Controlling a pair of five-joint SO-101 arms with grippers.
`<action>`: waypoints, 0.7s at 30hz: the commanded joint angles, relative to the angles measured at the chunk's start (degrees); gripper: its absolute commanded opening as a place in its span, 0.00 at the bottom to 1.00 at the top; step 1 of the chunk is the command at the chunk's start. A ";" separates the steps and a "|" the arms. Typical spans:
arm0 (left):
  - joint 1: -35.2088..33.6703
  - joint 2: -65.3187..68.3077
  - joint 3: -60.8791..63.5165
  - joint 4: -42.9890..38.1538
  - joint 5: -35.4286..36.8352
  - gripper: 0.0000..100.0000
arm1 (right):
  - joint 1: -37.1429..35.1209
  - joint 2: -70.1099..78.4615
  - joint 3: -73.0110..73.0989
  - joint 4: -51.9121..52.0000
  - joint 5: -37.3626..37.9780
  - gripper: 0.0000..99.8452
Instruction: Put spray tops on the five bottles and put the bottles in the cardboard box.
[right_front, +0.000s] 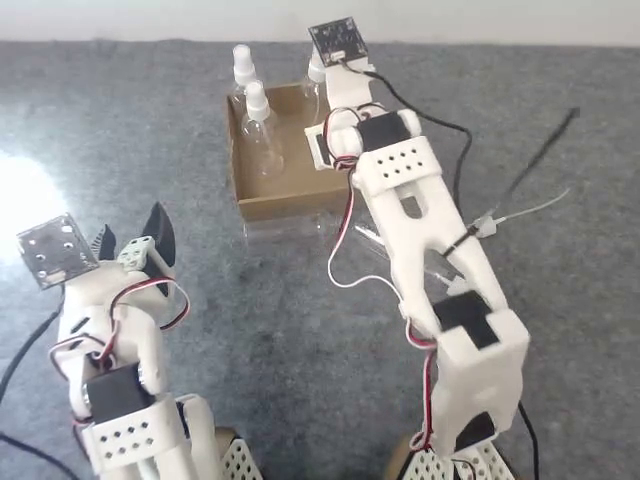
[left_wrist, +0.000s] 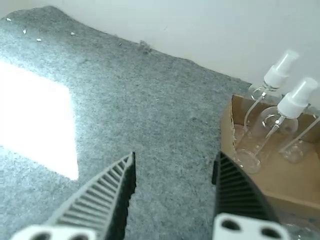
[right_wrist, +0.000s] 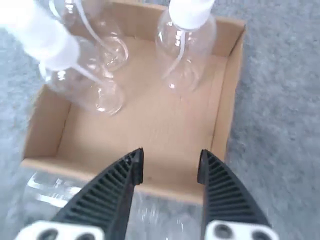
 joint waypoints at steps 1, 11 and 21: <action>0.00 -0.70 -0.48 -1.58 0.53 0.23 | 0.48 -9.45 -2.64 8.13 -0.35 0.15; -0.09 -0.70 -0.48 -1.58 0.53 0.23 | 0.48 -11.30 -2.64 22.73 -0.35 0.15; -0.09 -0.70 -0.40 -1.58 0.53 0.23 | 6.37 -11.03 -2.64 31.16 -0.70 0.15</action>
